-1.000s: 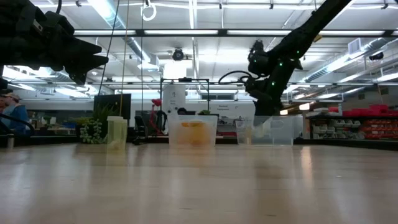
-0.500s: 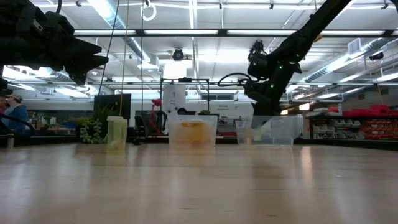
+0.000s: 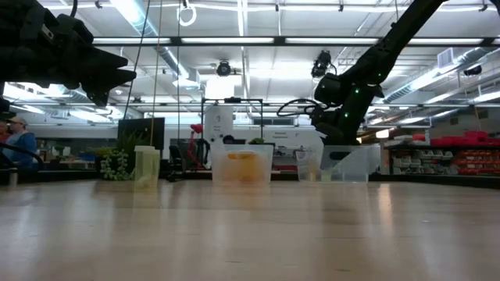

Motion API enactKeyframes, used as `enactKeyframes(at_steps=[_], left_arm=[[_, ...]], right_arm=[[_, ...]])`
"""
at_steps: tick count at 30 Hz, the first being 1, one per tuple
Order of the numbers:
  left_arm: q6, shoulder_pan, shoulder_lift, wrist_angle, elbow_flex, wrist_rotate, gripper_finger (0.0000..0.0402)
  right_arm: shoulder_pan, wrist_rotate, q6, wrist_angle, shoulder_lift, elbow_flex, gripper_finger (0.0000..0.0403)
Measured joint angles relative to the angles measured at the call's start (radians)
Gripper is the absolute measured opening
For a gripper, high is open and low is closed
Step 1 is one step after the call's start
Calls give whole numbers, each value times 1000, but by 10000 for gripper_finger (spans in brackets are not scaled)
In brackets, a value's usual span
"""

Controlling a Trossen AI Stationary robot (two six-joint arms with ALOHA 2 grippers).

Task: Pick and place medicine bottles into bin by pill shape (circle, oval)
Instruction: Put the small yellow pill bottle into the right transparent bin

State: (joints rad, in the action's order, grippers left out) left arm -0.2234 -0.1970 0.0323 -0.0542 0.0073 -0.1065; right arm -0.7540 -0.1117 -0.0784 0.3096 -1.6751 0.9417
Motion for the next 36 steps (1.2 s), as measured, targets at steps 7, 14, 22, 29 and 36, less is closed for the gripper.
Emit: enactKeyframes(at_steps=[7, 14, 22, 29, 36], left_arm=[[0, 0, 0, 0, 0, 0, 172], [0, 0, 0, 0, 0, 0, 172], [0, 0, 0, 0, 0, 0, 172], [0, 0, 0, 0, 0, 0, 172], [0, 0, 0, 0, 0, 0, 172]], right_arm=[[2, 3, 0, -5, -1, 0, 184], [5, 6, 0, 4, -1, 6, 211], [20, 7, 0, 33, 0, 59, 240], [20, 10, 0, 64, 0, 89, 244], [42, 27, -3, 124, 0, 147, 244]])
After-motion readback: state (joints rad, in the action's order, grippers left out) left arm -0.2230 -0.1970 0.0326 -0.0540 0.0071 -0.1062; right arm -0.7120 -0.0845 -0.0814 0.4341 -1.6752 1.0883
